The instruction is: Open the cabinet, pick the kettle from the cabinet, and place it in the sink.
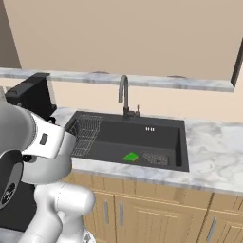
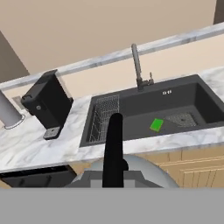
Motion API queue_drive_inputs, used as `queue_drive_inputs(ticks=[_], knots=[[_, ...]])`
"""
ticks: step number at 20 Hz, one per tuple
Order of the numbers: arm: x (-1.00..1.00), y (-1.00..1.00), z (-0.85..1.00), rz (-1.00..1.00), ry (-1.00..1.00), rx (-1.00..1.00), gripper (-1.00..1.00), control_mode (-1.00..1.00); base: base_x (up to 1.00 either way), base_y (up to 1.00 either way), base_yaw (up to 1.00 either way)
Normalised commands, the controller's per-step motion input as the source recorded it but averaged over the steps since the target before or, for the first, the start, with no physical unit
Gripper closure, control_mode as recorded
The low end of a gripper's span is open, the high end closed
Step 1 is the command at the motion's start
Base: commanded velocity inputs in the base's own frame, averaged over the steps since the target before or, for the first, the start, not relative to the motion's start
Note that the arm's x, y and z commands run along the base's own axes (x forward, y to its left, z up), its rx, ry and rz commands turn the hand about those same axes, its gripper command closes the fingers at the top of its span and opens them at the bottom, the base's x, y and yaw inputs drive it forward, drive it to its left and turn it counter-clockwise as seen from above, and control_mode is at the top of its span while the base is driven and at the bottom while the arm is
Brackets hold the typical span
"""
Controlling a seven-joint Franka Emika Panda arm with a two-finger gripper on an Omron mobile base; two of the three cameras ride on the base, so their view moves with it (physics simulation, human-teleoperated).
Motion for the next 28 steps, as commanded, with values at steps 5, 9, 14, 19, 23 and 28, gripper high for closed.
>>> queue_drive_inputs(ticks=[5,9,14,19,23,28], knots=[[0.0,0.0,0.0,0.0,0.0,0.0,1.0,1.0,0.39,-0.23,0.0],[0.0,0.0,0.0,0.0,0.0,0.0,1.0,1.0,0.5,-0.16,0.0],[0.0,0.0,0.0,0.0,0.0,0.0,1.0,1.0,0.46,-0.19,0.0],[0.0,0.0,0.0,0.0,0.0,0.0,1.0,1.0,0.38,-0.34,-0.01],[0.0,0.0,0.0,0.0,0.0,0.0,1.0,1.0,0.2,-0.42,-0.03],[0.0,0.0,0.0,0.0,0.0,0.0,1.0,1.0,0.21,-0.42,-0.03]])
